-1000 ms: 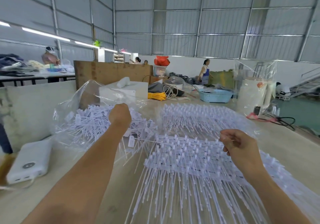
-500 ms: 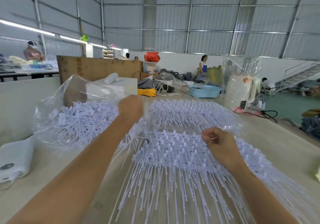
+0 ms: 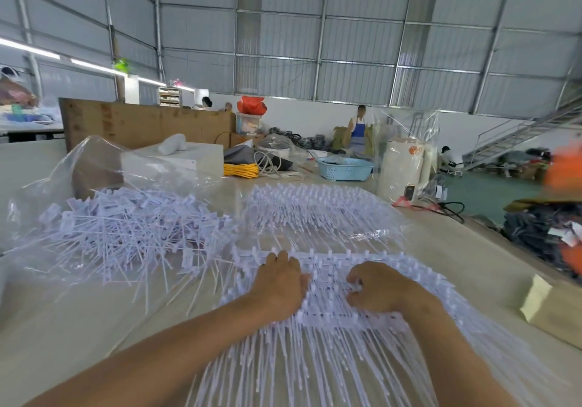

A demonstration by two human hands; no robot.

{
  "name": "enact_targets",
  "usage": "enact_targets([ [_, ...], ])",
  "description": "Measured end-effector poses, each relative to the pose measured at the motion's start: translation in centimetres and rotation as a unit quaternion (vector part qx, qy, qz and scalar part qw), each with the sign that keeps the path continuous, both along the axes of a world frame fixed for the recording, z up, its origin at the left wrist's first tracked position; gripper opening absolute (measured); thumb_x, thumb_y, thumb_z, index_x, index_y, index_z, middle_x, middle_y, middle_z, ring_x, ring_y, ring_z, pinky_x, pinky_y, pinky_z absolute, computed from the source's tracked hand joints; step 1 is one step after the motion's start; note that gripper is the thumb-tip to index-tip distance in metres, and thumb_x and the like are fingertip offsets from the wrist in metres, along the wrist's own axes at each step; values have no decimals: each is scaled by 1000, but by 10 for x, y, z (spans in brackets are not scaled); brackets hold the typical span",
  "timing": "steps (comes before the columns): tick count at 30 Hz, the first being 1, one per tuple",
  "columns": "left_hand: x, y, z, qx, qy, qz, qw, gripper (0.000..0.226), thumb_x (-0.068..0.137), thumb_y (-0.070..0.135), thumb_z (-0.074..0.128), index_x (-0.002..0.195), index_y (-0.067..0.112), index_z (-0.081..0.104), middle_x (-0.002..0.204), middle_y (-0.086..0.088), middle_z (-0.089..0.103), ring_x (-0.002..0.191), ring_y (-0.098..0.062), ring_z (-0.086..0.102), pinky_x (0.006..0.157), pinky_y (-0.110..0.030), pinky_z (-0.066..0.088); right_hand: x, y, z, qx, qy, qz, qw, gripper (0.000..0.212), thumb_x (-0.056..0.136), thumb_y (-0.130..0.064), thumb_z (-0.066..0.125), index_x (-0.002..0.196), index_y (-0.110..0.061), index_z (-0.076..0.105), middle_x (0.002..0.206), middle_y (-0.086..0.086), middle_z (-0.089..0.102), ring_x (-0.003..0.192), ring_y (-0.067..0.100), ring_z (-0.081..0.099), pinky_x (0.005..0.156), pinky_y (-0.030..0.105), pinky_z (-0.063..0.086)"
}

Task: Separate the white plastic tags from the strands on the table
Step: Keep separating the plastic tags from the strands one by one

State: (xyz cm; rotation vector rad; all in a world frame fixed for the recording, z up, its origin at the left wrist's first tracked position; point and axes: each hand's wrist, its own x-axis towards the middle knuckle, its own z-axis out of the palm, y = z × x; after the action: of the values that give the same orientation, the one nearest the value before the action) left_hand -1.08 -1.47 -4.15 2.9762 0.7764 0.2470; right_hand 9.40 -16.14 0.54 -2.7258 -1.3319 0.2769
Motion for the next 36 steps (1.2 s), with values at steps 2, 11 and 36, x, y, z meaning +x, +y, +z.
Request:
enact_targets([
  [2,-9,-13,-2,-9,22,-17,1000,41,101,33,30,124,3,45,126,-14,40,117,-29,34,99,-38,33,-4,-8,10,-39,5,-9,999,49,88,-18,58,128,8,47,134,26,48,119,37,51,99,44,43],
  [11,-55,43,8,-119,-174,-57,976,35,90,2,52,122,14,58,122,1,50,105,-11,49,89,-19,40,-4,-38,8,13,26,-24,999,49,86,-27,64,132,-18,48,130,2,49,114,16,51,87,21,40],
  [36,-112,140,77,-87,-486,-57,868,12,82,-1,69,92,1,75,84,-7,66,74,-23,64,77,-31,55,-6,-33,-10,-5,-61,10,998,11,92,-15,45,82,-15,38,80,-3,43,67,11,37,55,24,27],
])
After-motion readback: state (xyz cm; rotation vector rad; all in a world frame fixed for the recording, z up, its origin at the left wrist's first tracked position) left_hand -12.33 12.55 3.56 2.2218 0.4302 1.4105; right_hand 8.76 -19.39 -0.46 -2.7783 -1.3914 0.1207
